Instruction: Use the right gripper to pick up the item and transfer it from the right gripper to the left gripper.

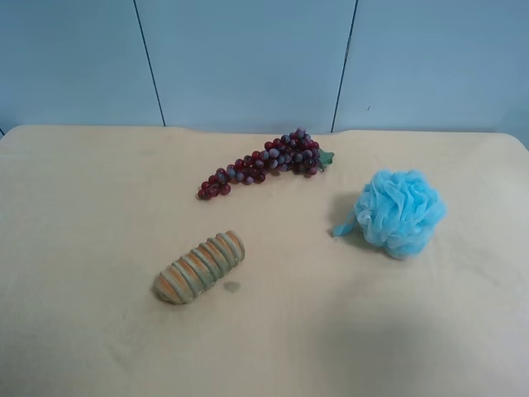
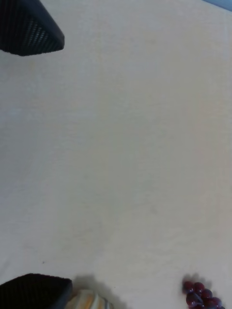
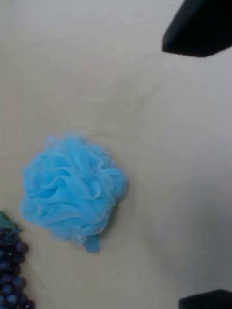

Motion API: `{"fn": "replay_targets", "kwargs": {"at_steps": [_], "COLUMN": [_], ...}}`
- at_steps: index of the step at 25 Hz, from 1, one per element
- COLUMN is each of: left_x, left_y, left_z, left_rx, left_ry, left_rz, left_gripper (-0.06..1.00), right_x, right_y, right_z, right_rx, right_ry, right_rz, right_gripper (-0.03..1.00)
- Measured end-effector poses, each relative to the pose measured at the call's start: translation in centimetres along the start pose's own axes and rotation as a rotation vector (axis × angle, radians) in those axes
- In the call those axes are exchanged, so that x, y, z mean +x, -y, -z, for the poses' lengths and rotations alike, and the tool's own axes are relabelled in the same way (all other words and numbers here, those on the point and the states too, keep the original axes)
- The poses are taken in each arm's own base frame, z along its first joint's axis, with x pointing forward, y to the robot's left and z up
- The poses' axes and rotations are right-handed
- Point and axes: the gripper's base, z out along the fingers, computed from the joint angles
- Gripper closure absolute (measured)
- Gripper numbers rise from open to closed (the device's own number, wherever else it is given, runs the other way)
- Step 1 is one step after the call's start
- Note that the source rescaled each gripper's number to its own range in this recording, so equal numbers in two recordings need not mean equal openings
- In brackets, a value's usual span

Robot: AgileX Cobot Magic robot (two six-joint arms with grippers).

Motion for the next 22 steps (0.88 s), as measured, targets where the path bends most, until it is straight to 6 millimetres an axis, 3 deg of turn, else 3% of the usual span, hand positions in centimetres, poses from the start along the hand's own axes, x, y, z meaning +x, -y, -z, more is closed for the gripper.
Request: {"fn": "replay_targets", "kwargs": {"at_steps": [22], "left_x": [0.0], "left_y": [0.0], "left_z": [0.0], "left_rx": [0.0], "left_ry": [0.0], "left_rz": [0.0], "left_gripper": [-0.01], "right_x": [0.0], "right_y": [0.0], "right_z": [0.0], "right_rx": [0.0], "right_ry": [0.0], "right_rz": [0.0], "right_gripper": [0.04]}}
